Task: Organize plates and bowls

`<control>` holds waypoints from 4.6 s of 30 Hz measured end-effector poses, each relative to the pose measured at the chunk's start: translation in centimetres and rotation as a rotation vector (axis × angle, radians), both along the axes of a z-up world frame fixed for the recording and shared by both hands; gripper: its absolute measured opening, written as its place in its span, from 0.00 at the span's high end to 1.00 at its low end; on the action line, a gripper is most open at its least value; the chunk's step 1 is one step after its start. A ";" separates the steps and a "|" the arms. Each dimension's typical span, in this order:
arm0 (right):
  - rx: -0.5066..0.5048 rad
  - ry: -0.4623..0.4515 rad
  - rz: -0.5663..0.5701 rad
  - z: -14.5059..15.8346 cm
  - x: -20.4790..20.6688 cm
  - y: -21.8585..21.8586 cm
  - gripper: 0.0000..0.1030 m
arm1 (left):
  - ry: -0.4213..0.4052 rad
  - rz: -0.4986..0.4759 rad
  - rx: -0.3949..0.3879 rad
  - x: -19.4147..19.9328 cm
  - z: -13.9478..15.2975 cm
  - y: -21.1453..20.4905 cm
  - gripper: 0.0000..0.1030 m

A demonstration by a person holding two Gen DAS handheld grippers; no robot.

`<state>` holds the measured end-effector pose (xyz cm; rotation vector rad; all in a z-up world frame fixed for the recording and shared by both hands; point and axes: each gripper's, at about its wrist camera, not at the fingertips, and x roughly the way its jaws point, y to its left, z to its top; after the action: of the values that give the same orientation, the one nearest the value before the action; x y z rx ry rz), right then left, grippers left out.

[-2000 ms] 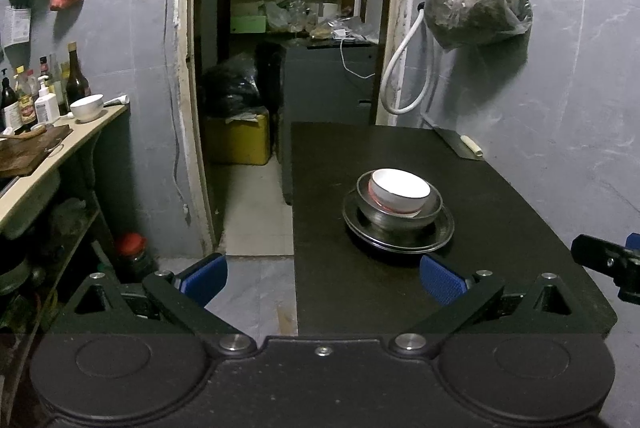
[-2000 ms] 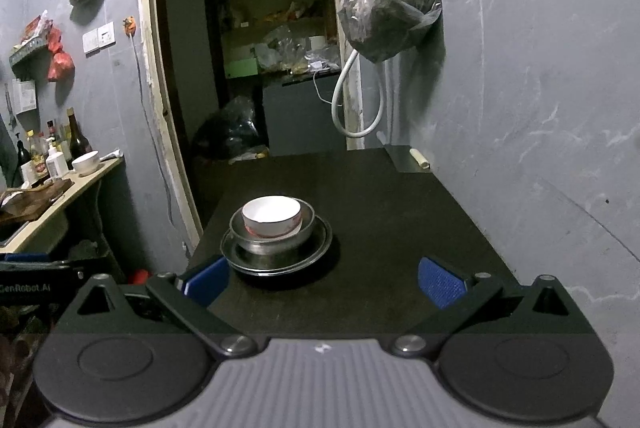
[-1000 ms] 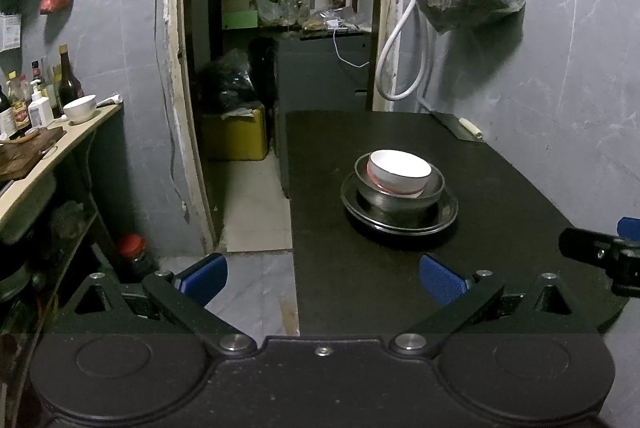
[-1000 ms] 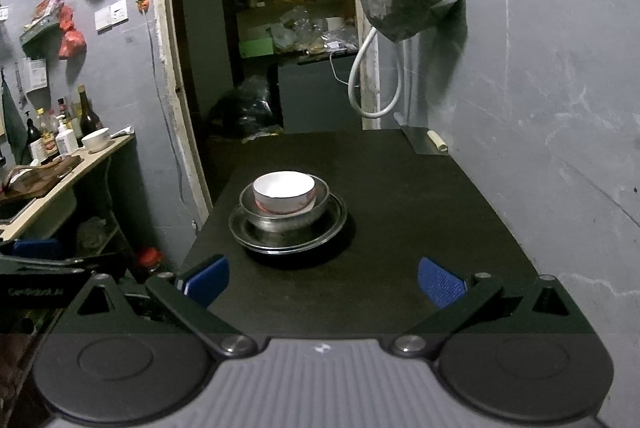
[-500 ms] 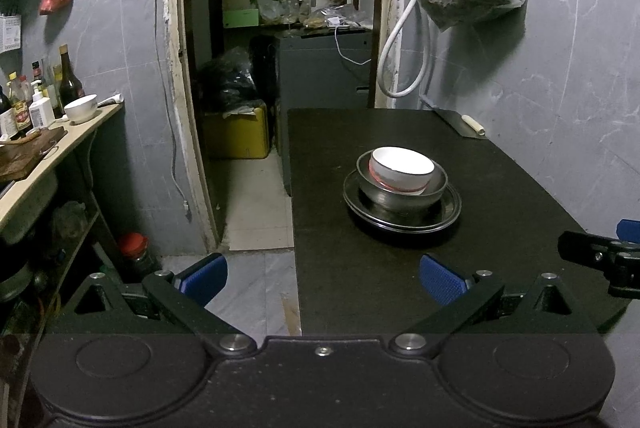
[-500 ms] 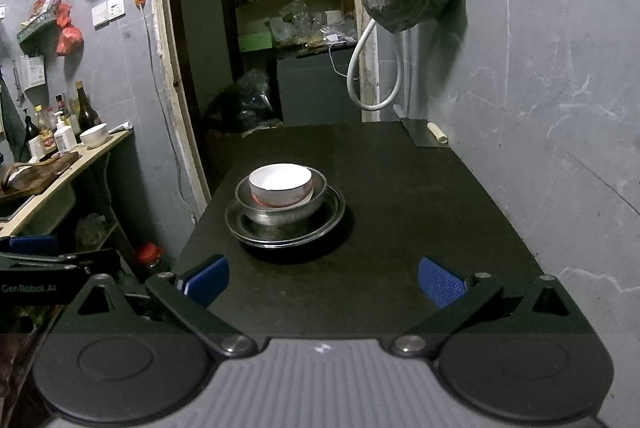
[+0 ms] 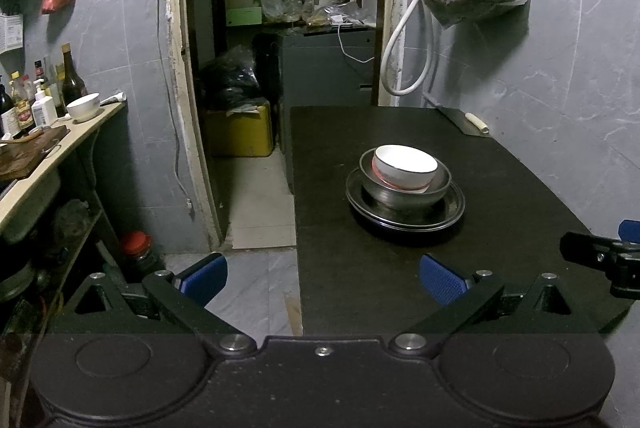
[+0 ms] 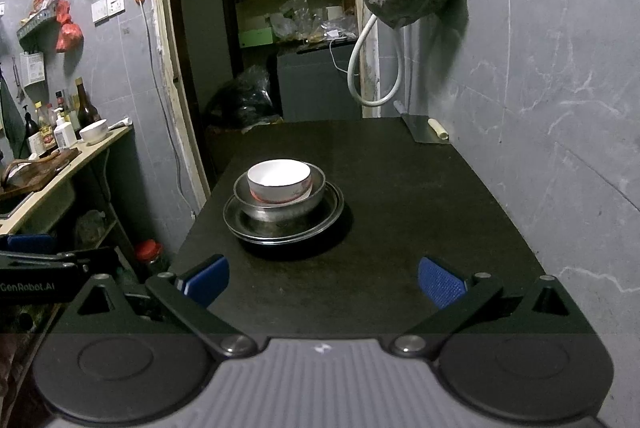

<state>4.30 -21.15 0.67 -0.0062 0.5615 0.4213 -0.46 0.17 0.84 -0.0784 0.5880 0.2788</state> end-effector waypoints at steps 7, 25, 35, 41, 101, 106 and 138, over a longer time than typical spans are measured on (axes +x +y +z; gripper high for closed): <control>-0.002 0.004 0.001 -0.1 0.2 0.0 0.00 | 0.002 0.002 0.000 0.0 -0.1 0.1 0.01; -0.001 0.007 0.000 -0.1 0.4 -0.2 0.00 | 0.007 0.006 0.002 0.1 -0.2 0.2 0.01; -0.001 0.007 0.001 -0.1 0.4 -0.2 0.00 | 0.008 0.007 0.002 0.1 -0.1 0.3 0.01; -0.004 0.004 0.004 -0.1 0.5 -0.1 0.00 | 0.009 0.009 0.002 0.1 -0.2 0.4 0.01; -0.008 0.003 0.006 0.0 0.4 0.1 0.00 | 0.013 0.016 -0.003 -0.3 -0.4 1.2 0.01; -0.008 0.003 0.007 0.0 0.4 0.1 0.00 | 0.013 0.016 -0.003 -0.1 -0.3 1.1 0.01; -0.029 0.012 0.030 -0.3 0.5 0.5 0.00 | -0.010 0.001 -0.018 -1.8 0.3 0.9 0.01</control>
<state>4.84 -20.65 0.39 -0.0396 0.5797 0.4429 -2.27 1.09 1.09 -0.0975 0.5808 0.2744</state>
